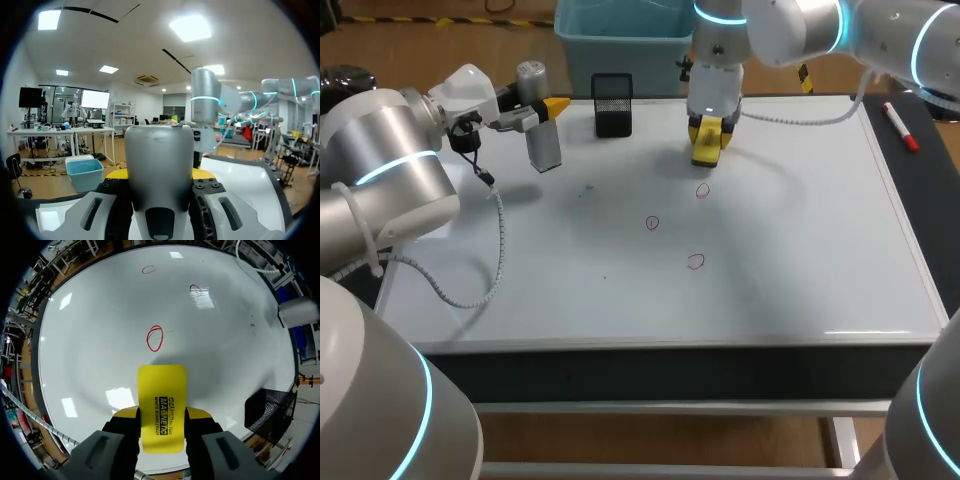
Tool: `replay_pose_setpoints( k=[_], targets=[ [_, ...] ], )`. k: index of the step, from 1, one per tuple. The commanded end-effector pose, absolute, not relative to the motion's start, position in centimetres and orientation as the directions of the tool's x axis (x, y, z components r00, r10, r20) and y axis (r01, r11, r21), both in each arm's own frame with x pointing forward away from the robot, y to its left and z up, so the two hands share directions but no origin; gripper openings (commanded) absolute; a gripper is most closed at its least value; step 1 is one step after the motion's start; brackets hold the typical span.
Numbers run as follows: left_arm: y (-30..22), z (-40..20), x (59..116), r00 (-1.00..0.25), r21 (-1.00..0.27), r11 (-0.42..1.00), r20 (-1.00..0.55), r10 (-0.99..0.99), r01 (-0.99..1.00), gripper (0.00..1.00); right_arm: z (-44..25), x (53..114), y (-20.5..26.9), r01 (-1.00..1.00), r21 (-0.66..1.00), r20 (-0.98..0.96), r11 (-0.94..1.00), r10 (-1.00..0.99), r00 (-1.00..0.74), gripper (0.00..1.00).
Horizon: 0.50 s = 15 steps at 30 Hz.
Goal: Pick up the inspection probe, press it on each red-marked spot on the whiteboard one by one, put down the probe, pick up the eraser, and wipe off all the red marks.
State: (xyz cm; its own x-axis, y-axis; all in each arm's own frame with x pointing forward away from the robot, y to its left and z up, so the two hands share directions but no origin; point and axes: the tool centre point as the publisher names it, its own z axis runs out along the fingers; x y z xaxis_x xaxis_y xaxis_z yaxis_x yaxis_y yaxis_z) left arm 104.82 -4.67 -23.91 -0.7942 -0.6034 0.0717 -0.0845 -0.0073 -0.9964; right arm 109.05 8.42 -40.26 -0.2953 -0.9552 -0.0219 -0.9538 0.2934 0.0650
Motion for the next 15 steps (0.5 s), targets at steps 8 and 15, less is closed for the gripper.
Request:
replay_pose_setpoints(
  k=[8,15],
  targets=[
    [-4.8,-23.9,104.8,-0.791,-0.997,-0.009,0.070,-0.608,-0.081,0.00,-36.1,110.1,2.0,-0.928,0.067,-0.026,0.367,-0.929,-0.369,0.00],
    [-4.8,-23.9,104.8,-0.791,-0.997,-0.009,0.070,-0.608,-0.081,0.00,-34.4,110.9,-2.7,-0.885,0.059,-0.017,0.462,-0.886,-0.464,0.00]
  ],
)
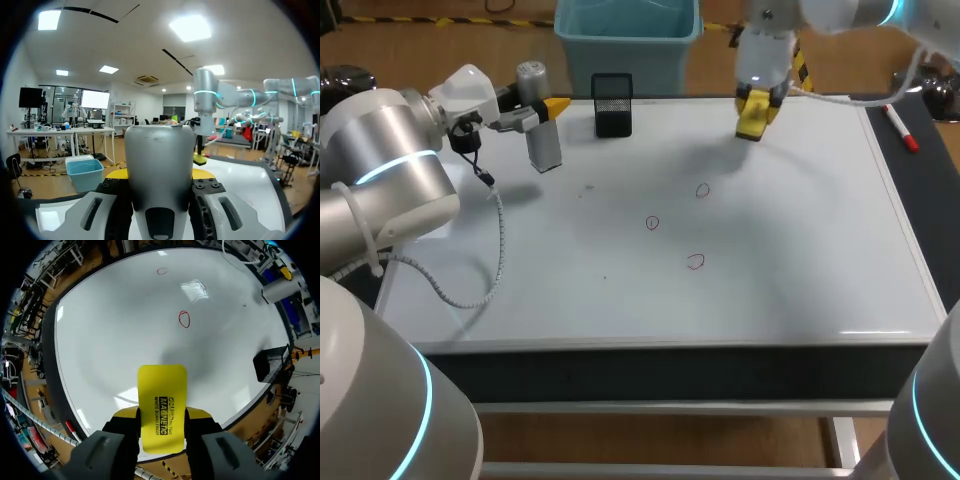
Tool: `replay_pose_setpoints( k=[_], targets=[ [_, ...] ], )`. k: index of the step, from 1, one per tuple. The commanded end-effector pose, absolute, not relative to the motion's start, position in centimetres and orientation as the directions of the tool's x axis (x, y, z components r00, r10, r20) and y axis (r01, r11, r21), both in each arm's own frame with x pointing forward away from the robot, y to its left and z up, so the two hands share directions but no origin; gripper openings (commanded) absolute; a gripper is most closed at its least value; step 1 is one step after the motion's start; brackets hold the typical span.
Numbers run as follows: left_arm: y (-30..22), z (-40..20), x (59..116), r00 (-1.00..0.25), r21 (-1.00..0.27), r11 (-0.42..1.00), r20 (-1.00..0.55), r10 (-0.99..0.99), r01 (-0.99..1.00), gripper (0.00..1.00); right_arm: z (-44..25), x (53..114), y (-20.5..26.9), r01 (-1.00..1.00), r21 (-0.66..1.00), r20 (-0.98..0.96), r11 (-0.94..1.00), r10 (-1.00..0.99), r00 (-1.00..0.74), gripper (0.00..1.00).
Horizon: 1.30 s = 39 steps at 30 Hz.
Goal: Pick up the inspection probe, press it on each red-marked spot on the whiteboard one by one, put down the probe, pick up the eraser, and wipe off all the red marks.
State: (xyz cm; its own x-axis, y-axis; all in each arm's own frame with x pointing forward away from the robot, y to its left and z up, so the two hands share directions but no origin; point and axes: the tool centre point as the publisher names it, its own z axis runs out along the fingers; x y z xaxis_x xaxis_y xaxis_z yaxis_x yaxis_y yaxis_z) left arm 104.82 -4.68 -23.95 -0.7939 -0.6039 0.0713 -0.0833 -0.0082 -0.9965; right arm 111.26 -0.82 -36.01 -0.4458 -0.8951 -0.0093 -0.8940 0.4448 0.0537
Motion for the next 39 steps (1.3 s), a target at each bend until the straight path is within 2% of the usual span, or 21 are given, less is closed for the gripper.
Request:
replay_pose_setpoints(
  k=[1,5,17,39],
  targets=[
    [-4.8,-23.9,104.8,-0.791,-0.997,-0.009,0.070,-0.608,-0.081,0.00,-34.1,110.9,-3.2,-0.878,0.056,-0.016,0.475,-0.879,-0.476,0.00],
    [-4.8,-23.9,104.8,-0.791,-0.997,-0.009,0.070,-0.608,-0.081,0.00,-34.4,111.2,-7.0,-0.846,0.049,-0.027,0.531,-0.846,-0.532,0.00],
    [-4.8,-23.9,104.8,-0.791,-0.997,-0.009,0.070,-0.608,-0.081,0.00,-34.4,108.8,-13.0,-0.773,0.061,-0.040,0.632,-0.772,-0.634,0.00],
    [-4.8,-23.9,104.8,-0.791,-0.997,-0.009,0.070,-0.608,-0.081,0.00,-34.4,107.6,-14.6,-0.741,0.078,-0.043,0.667,-0.740,-0.671,0.00]
  ],
)
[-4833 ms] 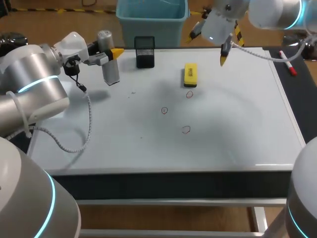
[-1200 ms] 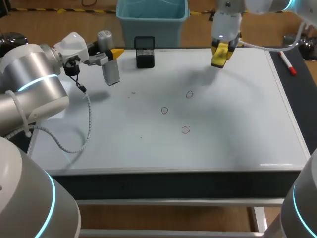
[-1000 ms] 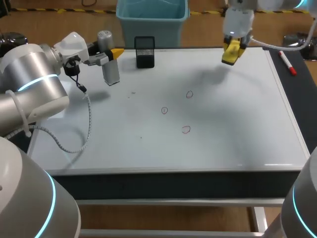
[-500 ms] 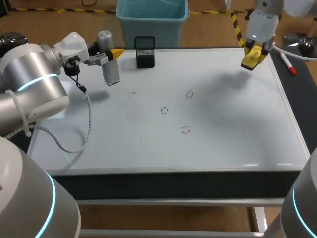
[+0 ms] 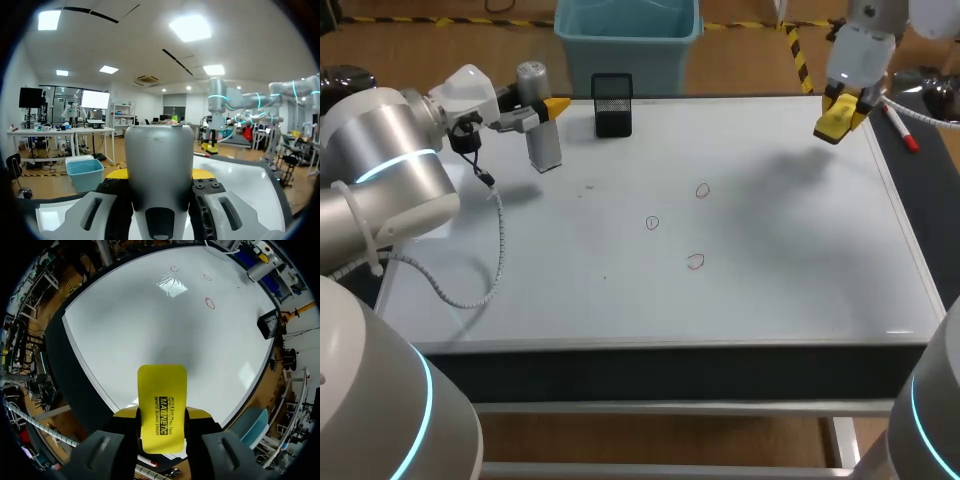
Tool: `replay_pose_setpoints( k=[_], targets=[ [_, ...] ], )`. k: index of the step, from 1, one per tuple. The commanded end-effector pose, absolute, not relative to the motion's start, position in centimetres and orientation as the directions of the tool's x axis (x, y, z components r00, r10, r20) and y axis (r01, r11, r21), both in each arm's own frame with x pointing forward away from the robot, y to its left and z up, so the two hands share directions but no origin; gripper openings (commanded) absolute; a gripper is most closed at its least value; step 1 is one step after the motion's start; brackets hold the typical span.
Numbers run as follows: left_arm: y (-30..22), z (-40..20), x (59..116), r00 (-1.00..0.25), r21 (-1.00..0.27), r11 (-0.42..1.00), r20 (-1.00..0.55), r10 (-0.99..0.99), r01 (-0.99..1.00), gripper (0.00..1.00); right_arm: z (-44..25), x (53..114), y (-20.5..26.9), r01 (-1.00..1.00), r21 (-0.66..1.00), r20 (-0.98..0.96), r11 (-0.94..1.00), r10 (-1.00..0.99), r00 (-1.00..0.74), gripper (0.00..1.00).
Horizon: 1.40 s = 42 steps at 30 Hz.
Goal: Pick up the inspection probe, press it on each red-marked spot on the whiteboard one by one, put down the probe, pick up the eraser, and wipe off all the red marks.
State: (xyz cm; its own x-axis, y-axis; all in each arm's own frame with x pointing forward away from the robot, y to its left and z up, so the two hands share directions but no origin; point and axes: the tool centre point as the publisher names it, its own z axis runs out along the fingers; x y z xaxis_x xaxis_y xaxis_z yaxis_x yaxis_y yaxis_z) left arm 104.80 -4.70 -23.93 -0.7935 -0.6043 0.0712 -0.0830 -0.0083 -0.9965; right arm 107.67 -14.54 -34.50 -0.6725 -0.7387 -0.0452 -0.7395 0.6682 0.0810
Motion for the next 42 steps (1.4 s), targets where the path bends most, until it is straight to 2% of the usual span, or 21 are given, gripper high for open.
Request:
replay_pose_setpoints(
  k=[1,7,24,35,42],
  targets=[
    [-4.8,-23.9,104.8,-0.791,-0.997,-0.009,0.070,-0.608,-0.081,0.00,-34.4,107.6,-14.6,-0.741,0.078,-0.043,0.667,-0.740,-0.671,0.00],
    [-4.8,-23.9,104.8,-0.791,-0.997,-0.009,0.070,-0.608,-0.081,0.00,-34.4,107.6,-14.6,-0.741,0.078,-0.043,0.667,-0.740,-0.671,0.00],
    [-17.9,-22.1,102.9,-0.925,-0.999,-0.030,0.048,-0.378,-0.039,0.00,-34.4,107.6,-14.6,-0.741,0.078,-0.043,0.667,-0.740,-0.671,0.00],
    [-22.4,-22.2,98.9,-0.970,-0.998,-0.052,0.038,-0.240,-0.027,0.00,-34.4,107.6,-14.6,-0.741,0.078,-0.043,0.667,-0.740,-0.671,0.00],
    [-23.5,-23.6,97.4,-0.979,-0.998,-0.060,0.048,-0.196,-0.037,0.00,-34.4,107.6,-14.6,-0.741,0.078,-0.043,0.667,-0.740,-0.671,0.00]
  ],
)
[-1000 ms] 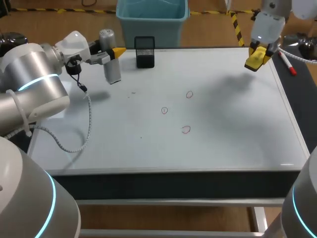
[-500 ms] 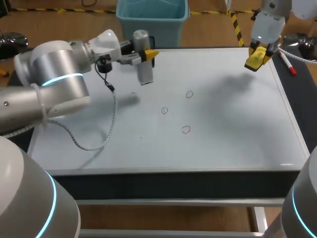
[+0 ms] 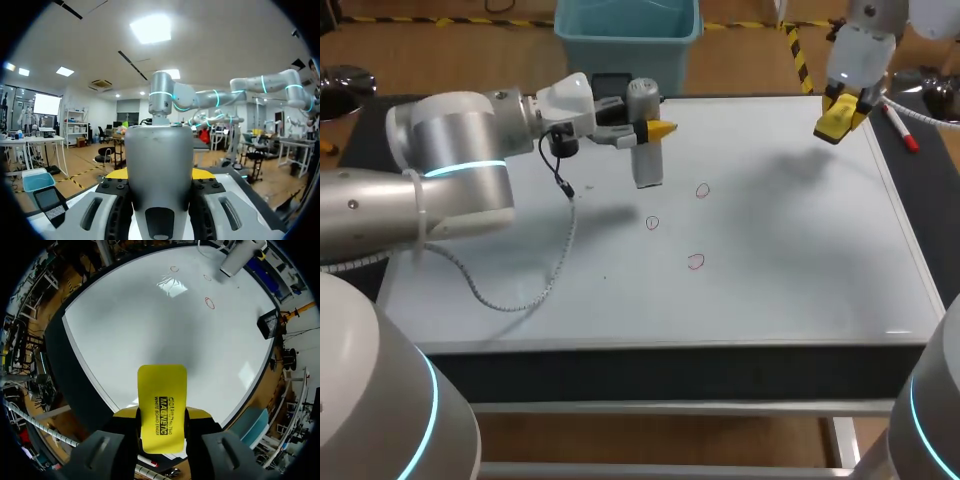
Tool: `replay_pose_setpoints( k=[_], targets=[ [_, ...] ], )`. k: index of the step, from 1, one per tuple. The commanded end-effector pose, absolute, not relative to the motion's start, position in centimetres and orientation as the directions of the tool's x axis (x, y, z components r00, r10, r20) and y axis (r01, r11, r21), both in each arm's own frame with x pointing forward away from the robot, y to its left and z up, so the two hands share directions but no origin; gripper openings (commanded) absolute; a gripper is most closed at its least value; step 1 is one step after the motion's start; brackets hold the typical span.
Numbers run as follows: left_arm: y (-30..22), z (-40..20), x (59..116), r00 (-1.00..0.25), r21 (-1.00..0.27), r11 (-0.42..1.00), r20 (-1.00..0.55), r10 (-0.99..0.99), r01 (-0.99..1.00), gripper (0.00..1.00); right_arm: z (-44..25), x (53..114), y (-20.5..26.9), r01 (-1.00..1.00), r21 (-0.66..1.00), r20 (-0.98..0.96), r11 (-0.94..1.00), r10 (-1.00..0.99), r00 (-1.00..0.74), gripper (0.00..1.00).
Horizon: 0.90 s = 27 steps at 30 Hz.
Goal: Pick up the inspection probe, press it on each red-marked spot on the whiteboard one by one, put down the probe, pick up the eraser, and wipe off all the red marks.
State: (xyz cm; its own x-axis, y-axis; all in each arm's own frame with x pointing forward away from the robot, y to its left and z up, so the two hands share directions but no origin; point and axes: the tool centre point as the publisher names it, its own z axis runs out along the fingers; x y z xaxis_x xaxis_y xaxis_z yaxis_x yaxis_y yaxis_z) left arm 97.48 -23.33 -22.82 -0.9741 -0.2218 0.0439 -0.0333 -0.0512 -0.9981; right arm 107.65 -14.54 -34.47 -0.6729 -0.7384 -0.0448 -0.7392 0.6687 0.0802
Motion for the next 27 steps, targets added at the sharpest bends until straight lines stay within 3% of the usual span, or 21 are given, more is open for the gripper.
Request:
replay_pose_setpoints(
  k=[1,27],
  targets=[
    [-23.5,-23.8,97.3,-0.980,-0.997,-0.063,0.050,-0.192,-0.039,0.00,-34.4,107.6,-14.6,-0.741,0.078,-0.043,0.667,-0.740,-0.671,0.00],
    [-24.2,-27.3,93.7,-0.987,-0.994,-0.075,0.087,-0.134,-0.078,0.00,-34.4,107.6,-14.6,-0.741,0.078,-0.043,0.667,-0.740,-0.671,0.00]
  ],
)
